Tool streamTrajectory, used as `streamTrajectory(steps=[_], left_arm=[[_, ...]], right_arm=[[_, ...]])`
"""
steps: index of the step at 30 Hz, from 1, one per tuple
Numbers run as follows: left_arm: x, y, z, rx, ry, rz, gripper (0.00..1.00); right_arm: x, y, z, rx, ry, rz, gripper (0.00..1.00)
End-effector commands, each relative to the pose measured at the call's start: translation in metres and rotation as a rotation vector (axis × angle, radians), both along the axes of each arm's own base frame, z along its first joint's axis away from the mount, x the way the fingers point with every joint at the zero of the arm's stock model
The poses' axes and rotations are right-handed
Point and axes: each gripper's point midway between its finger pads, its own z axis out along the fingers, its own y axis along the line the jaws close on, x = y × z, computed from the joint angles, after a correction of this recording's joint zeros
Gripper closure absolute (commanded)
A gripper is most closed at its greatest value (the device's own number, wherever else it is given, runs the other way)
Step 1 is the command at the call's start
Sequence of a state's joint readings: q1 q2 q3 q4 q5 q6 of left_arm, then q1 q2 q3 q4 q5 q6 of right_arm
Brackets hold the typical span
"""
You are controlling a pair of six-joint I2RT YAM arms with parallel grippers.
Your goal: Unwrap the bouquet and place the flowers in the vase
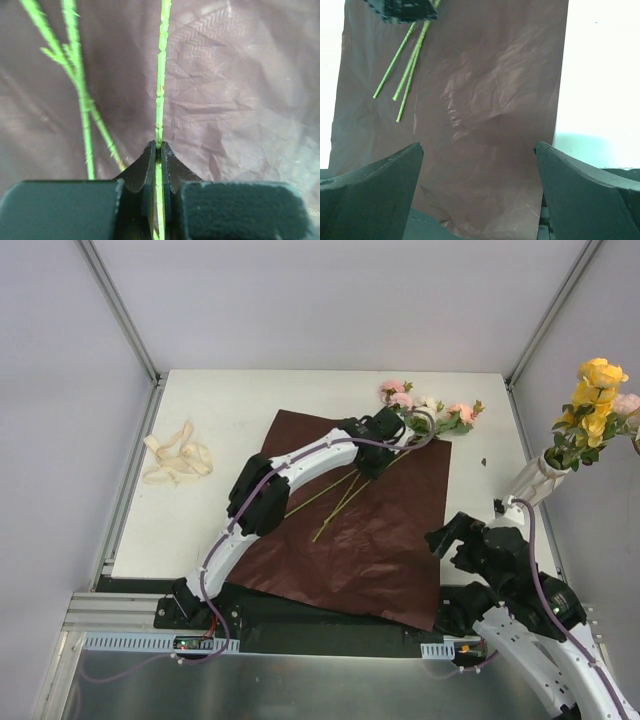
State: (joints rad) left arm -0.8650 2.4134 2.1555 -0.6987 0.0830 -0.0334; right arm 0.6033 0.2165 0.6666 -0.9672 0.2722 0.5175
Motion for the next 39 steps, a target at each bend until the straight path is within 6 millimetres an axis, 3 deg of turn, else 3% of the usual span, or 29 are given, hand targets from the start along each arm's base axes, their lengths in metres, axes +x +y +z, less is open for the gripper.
streamTrajectory(steps=[1,2,5,7,9,13,18,20,21,23,24,25,26,28,30,36,39], left_arm=[[0.010,0.001,0.137,-0.189,-0.188,0.029,1.00],[0.006,0.003,0.157,-0.231,-0.191,0.029,1.00],[-0.008,0.006,0.187,-0.319,-0.158,0.025,1.00],[-0.018,0.008,0.195,-0.354,-0.120,0.019,1.00],[-0.027,0.014,0.195,-0.366,-0.082,0.031,1.00],[-0.047,0.019,0.190,-0.381,0.003,0.038,1.00],[-0.060,0.022,0.175,-0.372,0.078,0.061,1.00],[-0.065,0.023,0.170,-0.378,0.104,0.068,1.00],[-0.066,0.023,0.168,-0.378,0.109,0.070,1.00],[-0.069,0.023,0.163,-0.382,0.124,0.075,1.00],[-0.070,0.023,0.162,-0.386,0.131,0.075,1.00],[-0.073,0.022,0.161,-0.390,0.143,0.077,1.00],[-0.075,0.022,0.157,-0.392,0.153,0.077,1.00],[-0.079,0.020,0.156,-0.403,0.175,0.075,1.00],[-0.081,0.020,0.151,-0.405,0.189,0.075,1.00],[-0.086,0.021,0.147,-0.407,0.199,0.072,1.00],[-0.087,0.020,0.147,-0.411,0.204,0.070,1.00]], right_arm=[[0.011,0.012,0.015,0.053,-0.025,-0.001,0.03],[0.012,0.015,0.020,0.066,-0.032,0.007,0.04],[0.018,0.023,0.027,0.092,-0.036,0.013,0.03],[0.024,0.028,0.038,0.120,-0.042,0.004,0.03],[0.033,0.030,0.059,0.187,-0.071,-0.054,0.03],[0.058,0.030,0.081,0.251,-0.084,-0.197,0.03],[0.088,0.019,0.090,0.263,-0.107,-0.371,0.03],[0.103,0.026,0.086,0.272,-0.100,-0.381,0.03],[0.113,0.024,0.080,0.271,-0.079,-0.407,0.03],[0.127,0.041,0.068,0.350,-0.024,-0.351,0.03],[0.140,0.036,0.052,0.364,0.025,-0.382,0.03],[0.143,0.050,0.046,0.417,0.077,-0.307,0.03],[0.155,0.055,0.045,0.455,0.067,-0.279,0.03],[0.168,0.061,0.027,0.472,0.144,-0.223,0.03],[0.185,0.061,0.017,0.456,0.172,-0.206,0.03],[0.206,0.059,-0.010,0.448,0.217,-0.201,0.01],[0.213,0.059,-0.021,0.457,0.248,-0.218,0.25]])
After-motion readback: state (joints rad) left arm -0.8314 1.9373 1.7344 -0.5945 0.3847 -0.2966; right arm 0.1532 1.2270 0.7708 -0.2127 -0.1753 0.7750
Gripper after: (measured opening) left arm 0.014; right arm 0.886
